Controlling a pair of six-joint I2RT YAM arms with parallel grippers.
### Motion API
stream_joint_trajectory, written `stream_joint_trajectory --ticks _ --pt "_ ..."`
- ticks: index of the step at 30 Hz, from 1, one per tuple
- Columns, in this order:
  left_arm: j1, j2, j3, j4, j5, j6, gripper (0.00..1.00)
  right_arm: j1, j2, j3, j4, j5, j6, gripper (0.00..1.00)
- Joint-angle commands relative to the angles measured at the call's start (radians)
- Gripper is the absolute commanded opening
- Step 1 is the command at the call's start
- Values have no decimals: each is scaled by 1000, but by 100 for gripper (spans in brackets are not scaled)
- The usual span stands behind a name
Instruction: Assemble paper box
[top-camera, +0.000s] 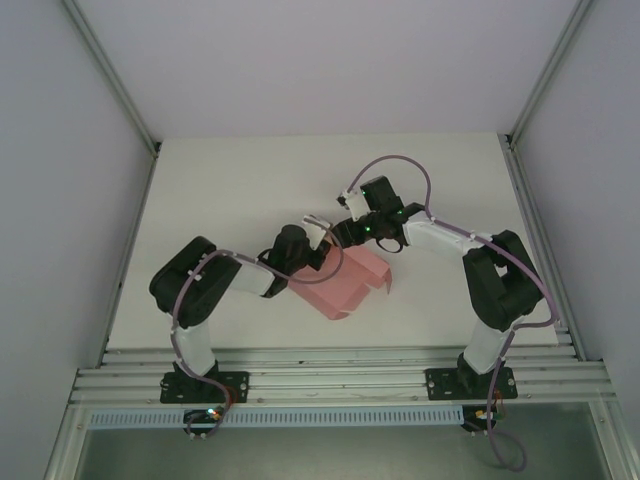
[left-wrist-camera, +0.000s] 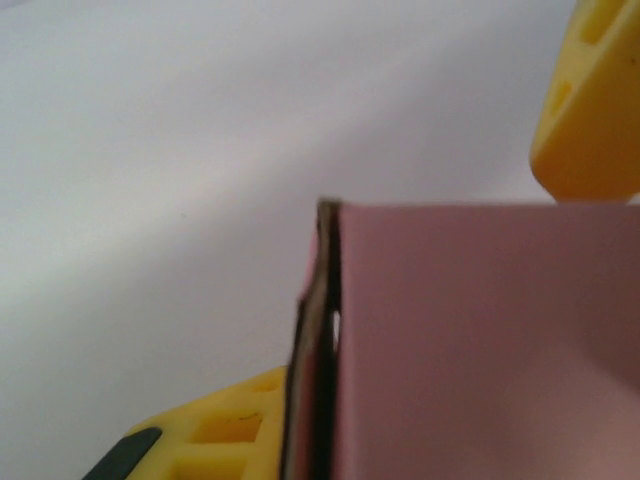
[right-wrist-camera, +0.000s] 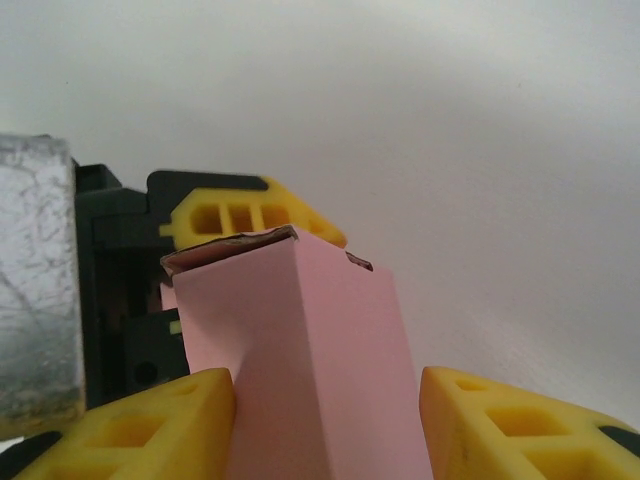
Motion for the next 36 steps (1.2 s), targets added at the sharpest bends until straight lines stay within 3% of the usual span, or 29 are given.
stream_joint_trajectory --ticks 1,3,4,9,14,17,19,21,27,36 --pt "-13 30 25 46 -4 40 22 3 45 -42 -99 35 7 52" --pt "-13 41 23 84 -6 36 16 -2 44 -38 -102 29 11 52" --pt "-13 43 26 92 -4 35 1 -4 43 -37 -106 35 13 52" --pt "-15 26 32 44 -97 47 0 -15 11 -34 -102 52 16 53" --pt "-25 -10 23 -23 -218 37 0 -29 -53 -27 -95 121 38 61" --pt "-25 -57 18 -74 -270 5 0 -54 -119 -28 -86 190 53 78" --pt "-24 -105 42 -171 -350 -27 0 -75 -191 -35 -91 257 58 99" --pt "-24 -149 49 -228 -431 -66 0 -93 -273 -57 -96 315 51 100" --pt "-20 -207 54 -330 -509 -100 0 -121 -474 -165 -115 378 27 100" --pt "-18 -233 78 -384 -491 -158 0 -125 -343 -138 -144 278 48 100"
